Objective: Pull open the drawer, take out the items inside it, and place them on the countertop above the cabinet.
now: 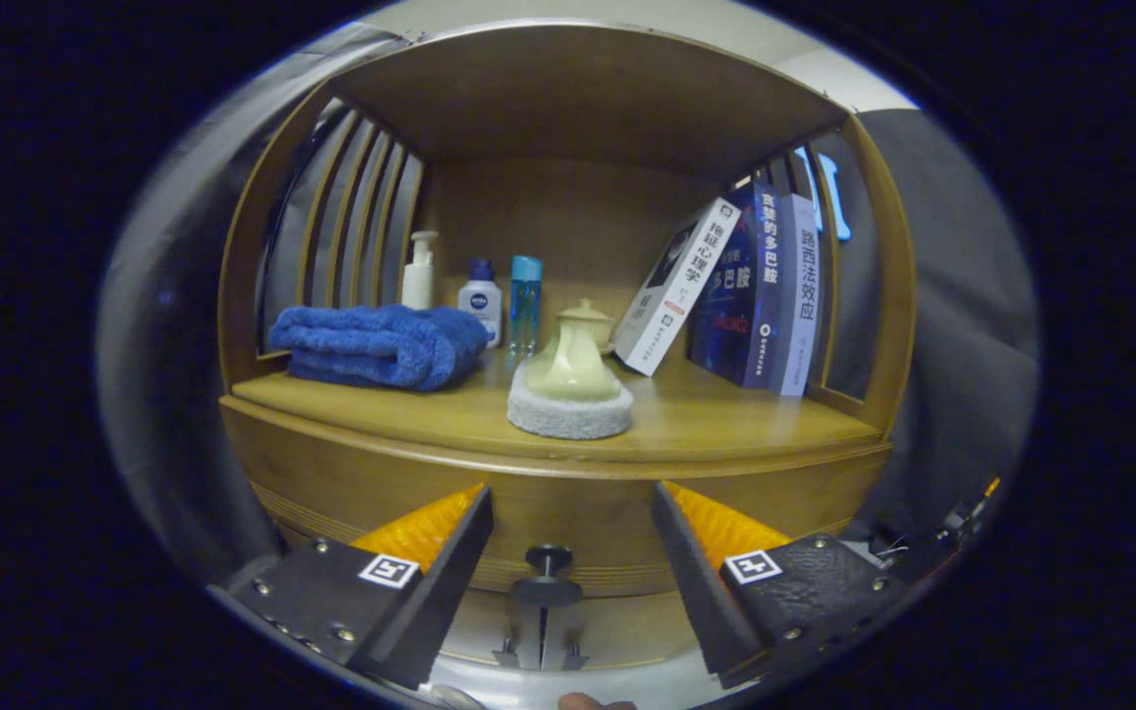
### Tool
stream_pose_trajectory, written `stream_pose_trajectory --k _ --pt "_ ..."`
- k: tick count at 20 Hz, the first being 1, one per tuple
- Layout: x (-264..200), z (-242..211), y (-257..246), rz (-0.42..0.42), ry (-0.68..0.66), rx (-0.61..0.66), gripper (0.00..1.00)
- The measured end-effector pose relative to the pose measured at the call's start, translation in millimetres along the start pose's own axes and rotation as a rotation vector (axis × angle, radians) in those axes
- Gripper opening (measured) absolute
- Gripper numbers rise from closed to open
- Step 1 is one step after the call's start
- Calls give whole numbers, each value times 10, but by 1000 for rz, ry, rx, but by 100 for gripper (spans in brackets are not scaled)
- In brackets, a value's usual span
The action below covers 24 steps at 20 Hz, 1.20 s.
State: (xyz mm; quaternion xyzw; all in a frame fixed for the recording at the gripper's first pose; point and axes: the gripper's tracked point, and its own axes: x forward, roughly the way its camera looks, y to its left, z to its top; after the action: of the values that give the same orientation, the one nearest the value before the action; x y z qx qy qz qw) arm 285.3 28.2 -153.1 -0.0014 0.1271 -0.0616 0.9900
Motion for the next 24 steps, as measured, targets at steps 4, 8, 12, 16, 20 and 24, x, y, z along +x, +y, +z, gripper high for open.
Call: stream_pose_trajectory --k 4,8,12,16,20,24 --pt "-289 240 -71 14 -55 -13 97" --pt "-748 485 -155 32 -123 -34 97" --pt "-1273 709 -246 39 -197 -61 97" --pt "-1781 783 -361 34 -248 -59 97" --pt "-2202 696 -487 25 -256 -39 97" --pt "-2512 445 -647 -4 -246 -32 97"
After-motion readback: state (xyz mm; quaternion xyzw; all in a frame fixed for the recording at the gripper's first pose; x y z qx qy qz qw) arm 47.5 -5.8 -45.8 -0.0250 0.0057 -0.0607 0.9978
